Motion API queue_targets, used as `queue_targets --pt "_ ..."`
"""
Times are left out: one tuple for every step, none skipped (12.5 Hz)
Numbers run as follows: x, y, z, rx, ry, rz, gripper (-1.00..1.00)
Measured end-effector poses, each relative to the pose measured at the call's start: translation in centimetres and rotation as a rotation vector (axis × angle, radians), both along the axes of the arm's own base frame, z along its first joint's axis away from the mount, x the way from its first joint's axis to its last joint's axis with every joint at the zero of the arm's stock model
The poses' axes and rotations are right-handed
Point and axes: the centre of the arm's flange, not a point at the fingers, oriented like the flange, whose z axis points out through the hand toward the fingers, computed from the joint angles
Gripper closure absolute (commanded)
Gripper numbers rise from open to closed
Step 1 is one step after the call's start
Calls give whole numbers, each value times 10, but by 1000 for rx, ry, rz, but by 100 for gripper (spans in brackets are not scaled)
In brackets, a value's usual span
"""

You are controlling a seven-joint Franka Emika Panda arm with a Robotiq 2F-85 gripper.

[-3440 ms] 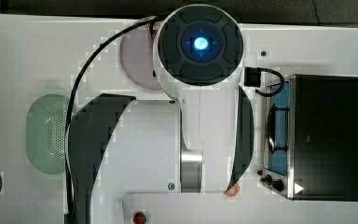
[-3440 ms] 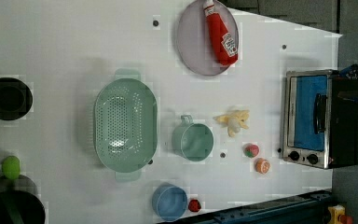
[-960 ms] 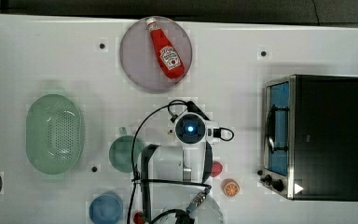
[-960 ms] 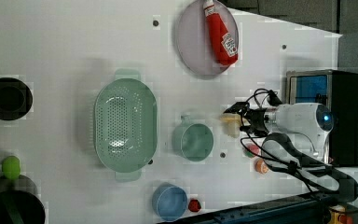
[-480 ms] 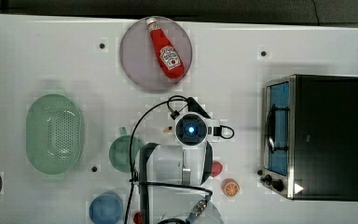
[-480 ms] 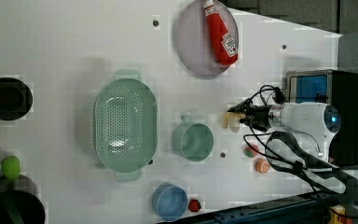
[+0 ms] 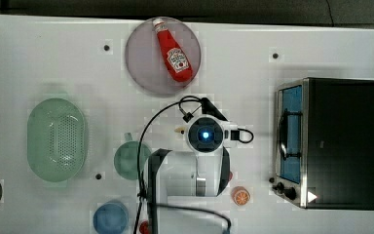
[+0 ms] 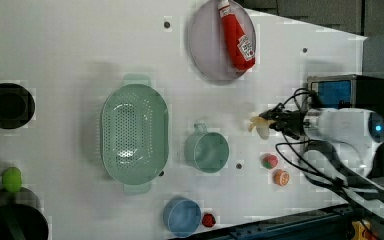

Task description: Pick banana from table and place on oven.

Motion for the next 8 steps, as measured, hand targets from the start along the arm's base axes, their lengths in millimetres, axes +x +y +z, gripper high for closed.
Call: queue_targets --pt "-2 2 27 4 37 -3 43" --pt "-1 5 61 5 55 -2 43" --pt "0 7 105 5 48 -1 43" --pt "3 7 156 3 19 -2 43" --pt "4 6 209 13 -5 -13 43" --pt "0 3 259 22 -28 -22 43" --pt "-6 -3 303 4 -48 -21 43" --pt "-15 -13 339 3 -50 -38 43"
